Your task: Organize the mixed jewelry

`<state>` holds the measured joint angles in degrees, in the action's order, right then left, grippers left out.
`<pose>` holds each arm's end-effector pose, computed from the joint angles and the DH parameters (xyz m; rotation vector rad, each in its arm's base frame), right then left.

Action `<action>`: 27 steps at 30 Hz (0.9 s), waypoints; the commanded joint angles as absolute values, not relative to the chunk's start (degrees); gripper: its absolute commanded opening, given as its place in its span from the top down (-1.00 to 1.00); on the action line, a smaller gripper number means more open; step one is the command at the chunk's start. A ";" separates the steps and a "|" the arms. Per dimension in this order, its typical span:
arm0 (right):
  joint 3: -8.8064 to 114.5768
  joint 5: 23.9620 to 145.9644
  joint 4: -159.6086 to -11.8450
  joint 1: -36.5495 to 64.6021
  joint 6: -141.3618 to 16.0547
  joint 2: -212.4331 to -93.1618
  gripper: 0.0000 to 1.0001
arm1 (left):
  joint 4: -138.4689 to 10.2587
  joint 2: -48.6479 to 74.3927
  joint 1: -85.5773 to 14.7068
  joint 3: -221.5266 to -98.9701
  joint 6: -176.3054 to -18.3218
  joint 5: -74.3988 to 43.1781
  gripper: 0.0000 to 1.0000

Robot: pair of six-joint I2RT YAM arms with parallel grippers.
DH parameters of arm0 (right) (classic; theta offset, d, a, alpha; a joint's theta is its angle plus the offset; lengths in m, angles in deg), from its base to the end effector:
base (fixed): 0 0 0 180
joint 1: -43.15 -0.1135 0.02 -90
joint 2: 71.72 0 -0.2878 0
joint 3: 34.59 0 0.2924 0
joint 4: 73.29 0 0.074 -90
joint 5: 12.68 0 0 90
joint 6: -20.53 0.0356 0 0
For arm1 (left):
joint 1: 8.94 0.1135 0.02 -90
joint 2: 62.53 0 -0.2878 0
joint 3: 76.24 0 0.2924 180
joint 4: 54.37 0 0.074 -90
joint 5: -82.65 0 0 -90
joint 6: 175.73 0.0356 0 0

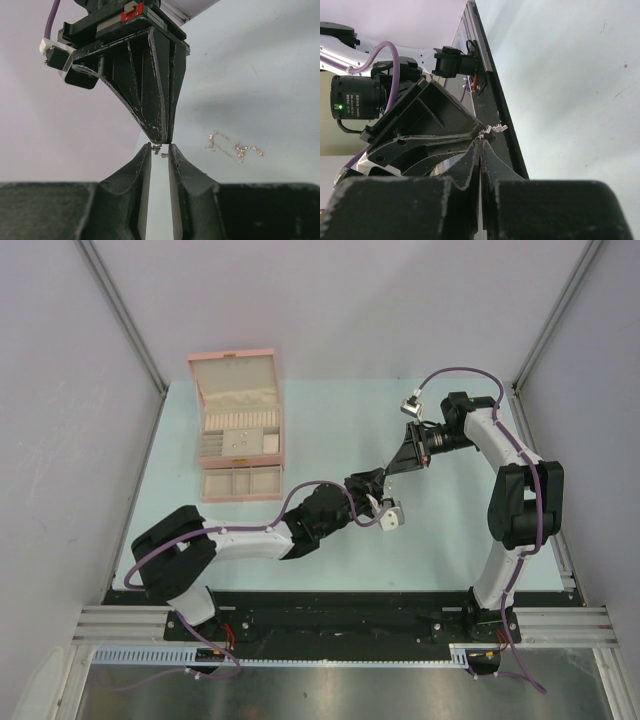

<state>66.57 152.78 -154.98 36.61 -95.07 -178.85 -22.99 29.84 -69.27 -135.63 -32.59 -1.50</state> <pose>0.3924 0.0797 0.2753 -0.6758 2.2138 1.7581 0.1945 -0.3341 0.2388 1.2915 0.9421 -0.0159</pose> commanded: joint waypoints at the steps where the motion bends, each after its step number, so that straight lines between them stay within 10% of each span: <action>1: 66.63 153.00 -155.53 36.12 -95.92 -176.31 1.00 | -19.54 30.19 -68.97 -135.63 -31.42 -1.20 0.54; 27: 66.46 152.82 -155.44 36.21 -96.01 -176.04 1.00 | -21.82 30.98 -68.97 -137.21 -32.30 -1.37 0.99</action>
